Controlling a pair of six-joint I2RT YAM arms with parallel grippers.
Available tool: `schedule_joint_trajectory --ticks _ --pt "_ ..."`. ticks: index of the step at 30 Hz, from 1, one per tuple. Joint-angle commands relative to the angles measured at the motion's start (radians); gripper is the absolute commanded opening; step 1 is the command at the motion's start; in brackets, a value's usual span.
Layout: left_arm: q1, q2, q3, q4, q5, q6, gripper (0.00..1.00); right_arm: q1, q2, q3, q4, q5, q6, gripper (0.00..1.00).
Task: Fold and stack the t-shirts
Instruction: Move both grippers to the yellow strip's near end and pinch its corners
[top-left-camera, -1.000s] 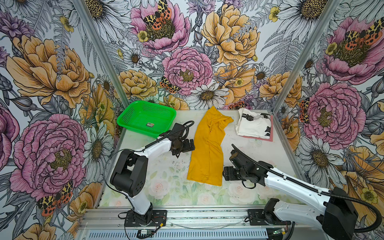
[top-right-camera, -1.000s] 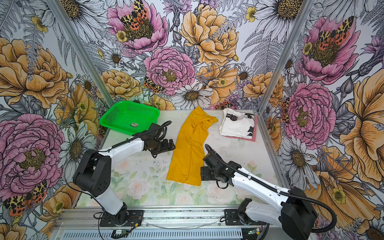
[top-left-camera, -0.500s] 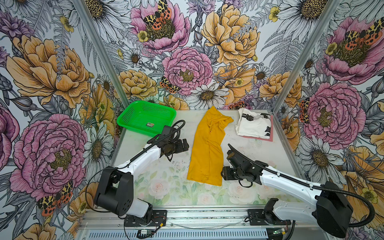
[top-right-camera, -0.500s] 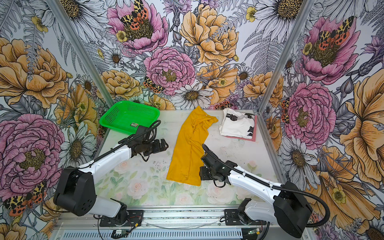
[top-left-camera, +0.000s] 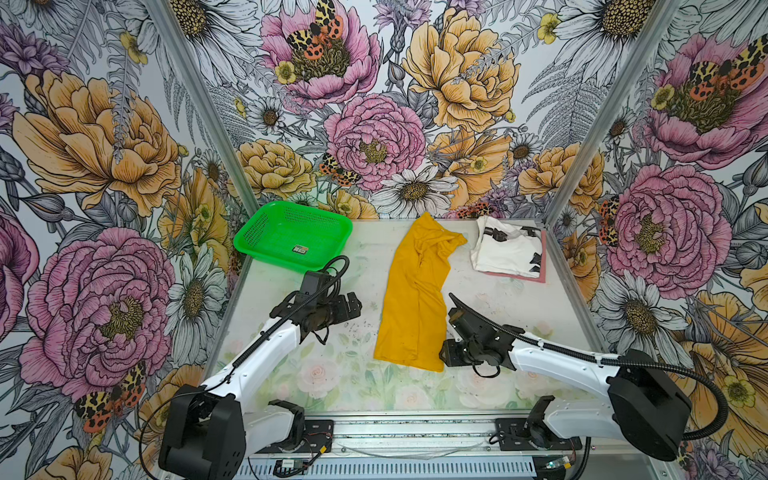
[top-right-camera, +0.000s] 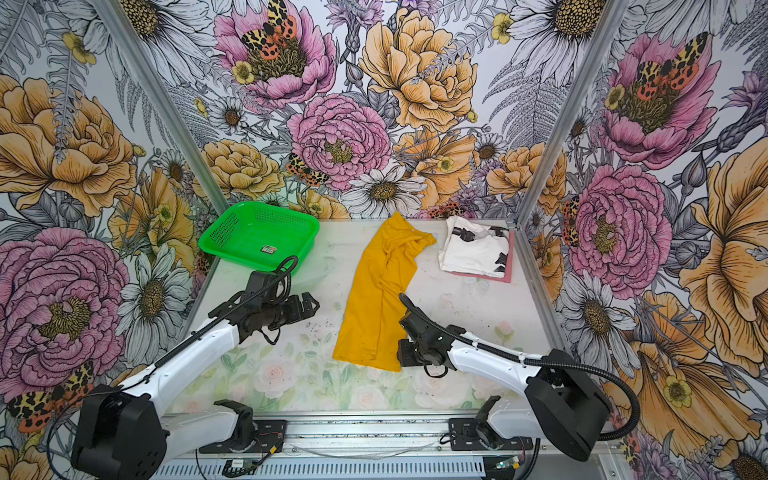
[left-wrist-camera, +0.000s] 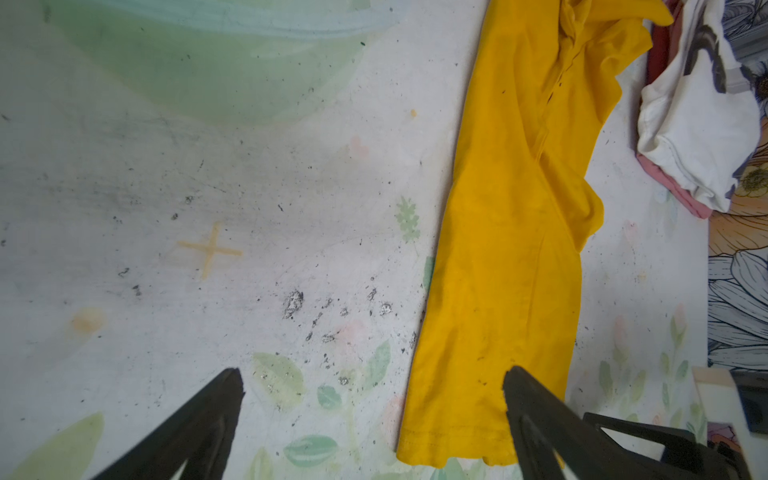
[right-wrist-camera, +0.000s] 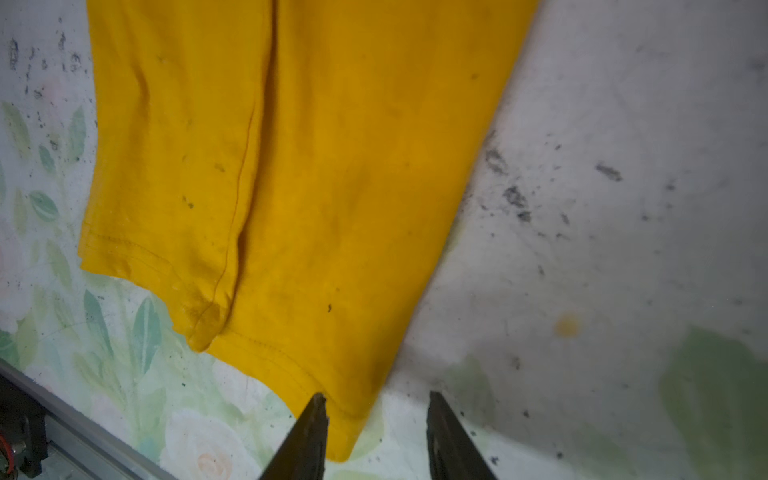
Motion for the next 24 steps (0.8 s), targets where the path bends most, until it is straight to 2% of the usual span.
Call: schedule_joint_trajectory --ticks 1,5,9,12,13,24 --pt "0.005 -0.022 -0.010 0.023 0.007 -0.014 0.99 0.041 0.051 0.004 0.065 -0.032 0.026 0.41" --pt "0.006 -0.022 -0.010 0.024 0.005 -0.020 0.99 0.094 0.090 0.010 0.073 -0.012 0.059 0.37" --pt "0.006 -0.025 -0.022 0.023 0.004 -0.023 0.99 0.136 0.102 -0.022 0.071 0.017 0.122 0.20" --pt "-0.001 -0.022 -0.048 0.011 -0.030 -0.042 0.99 0.178 0.055 -0.061 0.070 0.038 0.171 0.05" --pt "-0.011 -0.019 -0.061 0.011 -0.028 -0.048 0.99 0.195 0.026 -0.078 0.067 0.038 0.189 0.03" --pt "-0.313 -0.006 -0.150 0.036 -0.123 -0.206 0.99 0.319 -0.354 -0.261 -0.142 0.046 0.363 0.00"
